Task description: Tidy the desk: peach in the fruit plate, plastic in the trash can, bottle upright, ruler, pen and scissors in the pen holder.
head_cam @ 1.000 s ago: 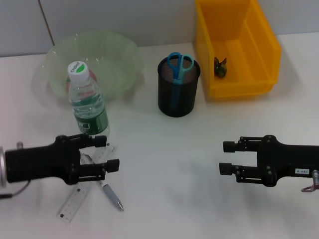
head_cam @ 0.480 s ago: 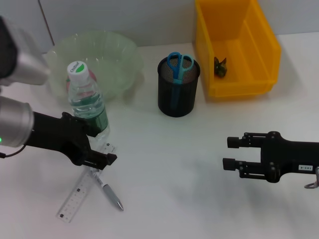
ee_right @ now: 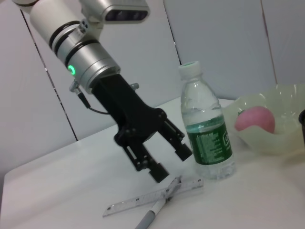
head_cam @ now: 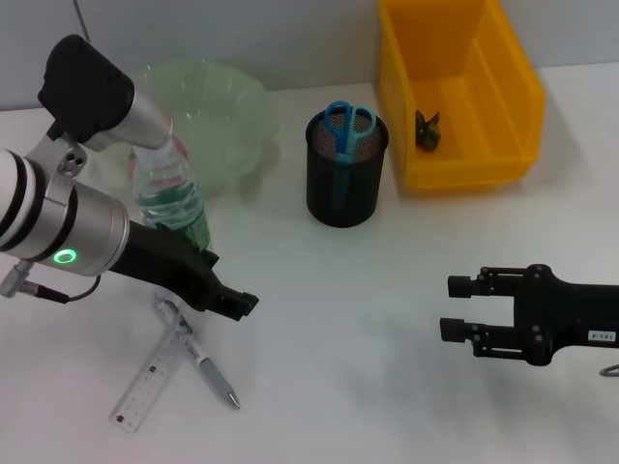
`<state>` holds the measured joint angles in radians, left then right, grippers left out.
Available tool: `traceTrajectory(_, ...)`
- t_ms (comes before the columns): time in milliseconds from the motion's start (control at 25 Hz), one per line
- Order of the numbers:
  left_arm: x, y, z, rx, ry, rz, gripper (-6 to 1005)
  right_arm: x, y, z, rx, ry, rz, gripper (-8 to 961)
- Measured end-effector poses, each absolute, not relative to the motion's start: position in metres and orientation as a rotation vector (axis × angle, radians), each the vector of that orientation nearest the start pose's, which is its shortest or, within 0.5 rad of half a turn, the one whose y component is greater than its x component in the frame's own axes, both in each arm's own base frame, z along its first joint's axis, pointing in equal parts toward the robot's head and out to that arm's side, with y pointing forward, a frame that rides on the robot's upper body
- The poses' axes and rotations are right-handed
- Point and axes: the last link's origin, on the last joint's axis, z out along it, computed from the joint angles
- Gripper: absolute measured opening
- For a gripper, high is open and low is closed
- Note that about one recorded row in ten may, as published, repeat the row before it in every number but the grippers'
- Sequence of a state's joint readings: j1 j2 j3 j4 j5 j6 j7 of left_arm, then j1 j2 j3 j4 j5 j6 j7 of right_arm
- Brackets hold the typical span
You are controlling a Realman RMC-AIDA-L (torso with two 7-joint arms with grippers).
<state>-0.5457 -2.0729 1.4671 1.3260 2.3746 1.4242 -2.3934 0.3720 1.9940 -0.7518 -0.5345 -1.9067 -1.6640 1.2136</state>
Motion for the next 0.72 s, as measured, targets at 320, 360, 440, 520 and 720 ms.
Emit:
traceTrajectory(320,-0.177,0.352,-0.035,-2.726,-0.91,0.278,790,0.314,0.269,0.011,-2.768,0.644,0.714,621)
traceTrajectory(360,-0.178,0.352,-0.036,-2.725,-0.921,0.282,789,0.314,0.269,0.011,-2.77,0.645,0.711,621)
traceTrajectory(440,-0.182,0.353,-0.04,-2.72,-0.948,0.295,789,0.314,0.269,0.011,-2.773,0.645,0.707,620)
traceTrajectory(520,-0.184,0.354,-0.042,-2.71,-0.96,0.294,788,0.315,0.269,0.011,-2.774,0.645,0.705,620)
traceTrajectory(720,-0.186,0.356,-0.042,-2.693,-0.97,0.289,785,0.316,0.268,0.011,-2.779,0.647,0.695,620)
